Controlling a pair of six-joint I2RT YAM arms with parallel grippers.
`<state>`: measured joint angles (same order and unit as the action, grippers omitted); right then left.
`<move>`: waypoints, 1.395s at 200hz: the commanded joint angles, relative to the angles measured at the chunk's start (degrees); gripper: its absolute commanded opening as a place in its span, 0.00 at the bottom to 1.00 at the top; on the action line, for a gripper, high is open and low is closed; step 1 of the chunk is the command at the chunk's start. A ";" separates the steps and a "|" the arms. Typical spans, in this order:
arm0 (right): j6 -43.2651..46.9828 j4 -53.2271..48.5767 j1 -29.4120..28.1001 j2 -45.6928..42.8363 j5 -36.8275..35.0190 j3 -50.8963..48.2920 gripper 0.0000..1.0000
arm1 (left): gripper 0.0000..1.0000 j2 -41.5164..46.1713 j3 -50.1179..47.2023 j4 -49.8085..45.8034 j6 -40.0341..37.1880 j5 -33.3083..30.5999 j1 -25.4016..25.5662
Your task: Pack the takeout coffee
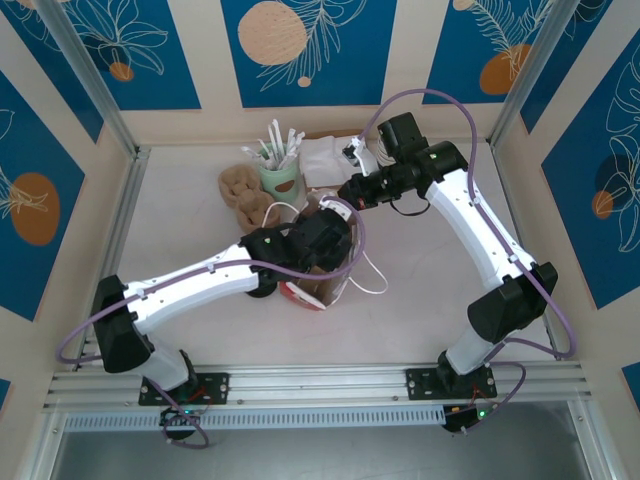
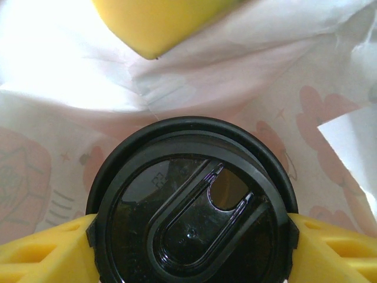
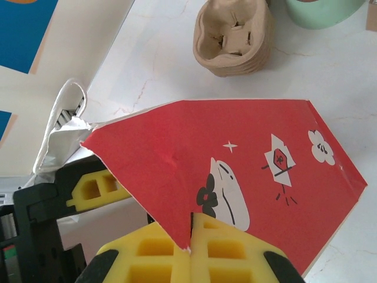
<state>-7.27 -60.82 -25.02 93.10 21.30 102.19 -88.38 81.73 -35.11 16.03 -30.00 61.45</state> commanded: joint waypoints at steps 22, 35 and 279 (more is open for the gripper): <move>0.75 0.45 -0.39 -1.98 2.87 0.01 0.00 | 0.72 -1.96 0.49 0.88 0.54 0.56 -0.02; 1.04 0.10 -0.43 -1.96 2.89 0.27 0.00 | 0.72 -2.06 -0.14 1.63 0.42 -0.51 -0.02; 1.27 0.86 -0.65 -3.45 2.69 -1.09 0.00 | 0.72 -3.11 -4.87 5.71 1.20 -4.37 -1.82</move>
<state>-5.93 -58.94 -24.77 91.50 19.66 101.43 -90.61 78.26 -30.04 16.21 -32.71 61.17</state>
